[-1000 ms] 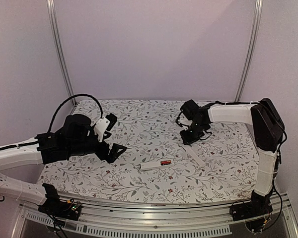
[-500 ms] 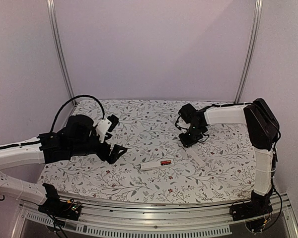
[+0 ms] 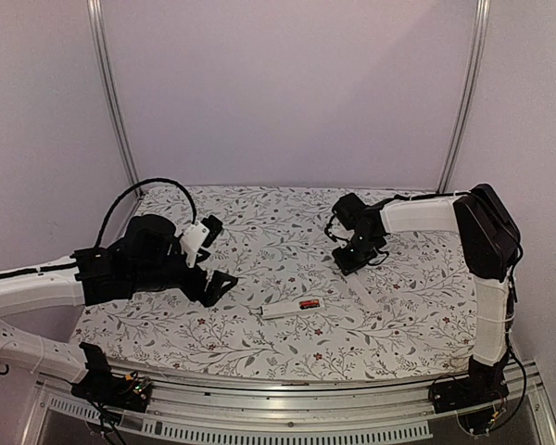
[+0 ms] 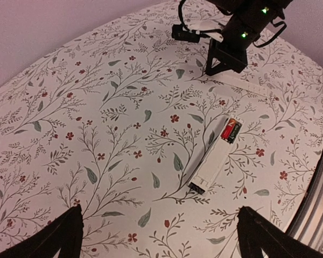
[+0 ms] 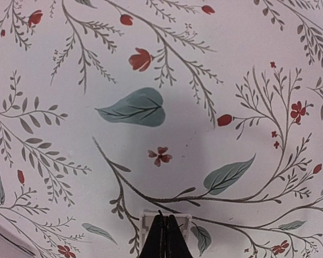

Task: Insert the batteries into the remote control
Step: Pick up the battery cover at the center of the board.

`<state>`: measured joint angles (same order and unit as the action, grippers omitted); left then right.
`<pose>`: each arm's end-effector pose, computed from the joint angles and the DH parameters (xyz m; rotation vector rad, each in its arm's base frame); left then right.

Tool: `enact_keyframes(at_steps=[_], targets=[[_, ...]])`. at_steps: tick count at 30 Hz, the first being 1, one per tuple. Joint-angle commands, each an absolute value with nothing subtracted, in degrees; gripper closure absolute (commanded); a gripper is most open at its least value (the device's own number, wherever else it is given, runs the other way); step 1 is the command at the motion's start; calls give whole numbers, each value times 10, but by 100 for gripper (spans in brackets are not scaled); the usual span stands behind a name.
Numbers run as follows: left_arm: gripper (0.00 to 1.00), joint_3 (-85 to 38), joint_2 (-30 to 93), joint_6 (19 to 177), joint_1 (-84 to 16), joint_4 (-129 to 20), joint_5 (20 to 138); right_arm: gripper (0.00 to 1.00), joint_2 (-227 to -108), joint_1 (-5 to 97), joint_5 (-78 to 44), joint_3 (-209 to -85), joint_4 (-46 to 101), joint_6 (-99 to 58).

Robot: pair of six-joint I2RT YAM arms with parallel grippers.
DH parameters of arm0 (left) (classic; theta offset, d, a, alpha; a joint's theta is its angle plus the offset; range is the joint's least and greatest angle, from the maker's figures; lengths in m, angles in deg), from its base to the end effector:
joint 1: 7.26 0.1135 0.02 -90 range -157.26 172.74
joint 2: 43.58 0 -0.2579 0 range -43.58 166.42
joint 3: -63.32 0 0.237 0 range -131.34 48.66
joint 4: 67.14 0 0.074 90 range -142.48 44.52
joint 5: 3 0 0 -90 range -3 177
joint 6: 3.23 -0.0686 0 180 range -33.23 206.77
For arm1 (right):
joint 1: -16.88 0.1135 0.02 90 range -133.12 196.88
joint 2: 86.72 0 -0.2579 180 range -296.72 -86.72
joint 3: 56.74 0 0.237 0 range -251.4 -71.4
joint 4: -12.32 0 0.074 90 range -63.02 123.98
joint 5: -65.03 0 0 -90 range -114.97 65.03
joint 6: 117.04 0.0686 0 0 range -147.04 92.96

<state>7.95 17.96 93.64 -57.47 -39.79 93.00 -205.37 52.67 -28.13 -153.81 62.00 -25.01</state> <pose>0.1663 -0.1885 0.2362 0.7507 2.0561 -0.4607 0.3346 0.2366 0.1177 -0.8047 2.6960 0.0770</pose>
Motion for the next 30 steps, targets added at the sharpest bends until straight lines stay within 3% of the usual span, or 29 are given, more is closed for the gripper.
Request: enact_keyframes(at_steps=[1,18,30], targets=[[0,80,184,929,-566,-410,920,100,-2061,531,-278,-1524,636,-246],[2,49,219,964,-566,-452,897,100,-1902,546,-298,-1540,598,-218],[1,-42,426,1112,-580,-747,797,100,-1818,643,-352,-1580,502,-119]])
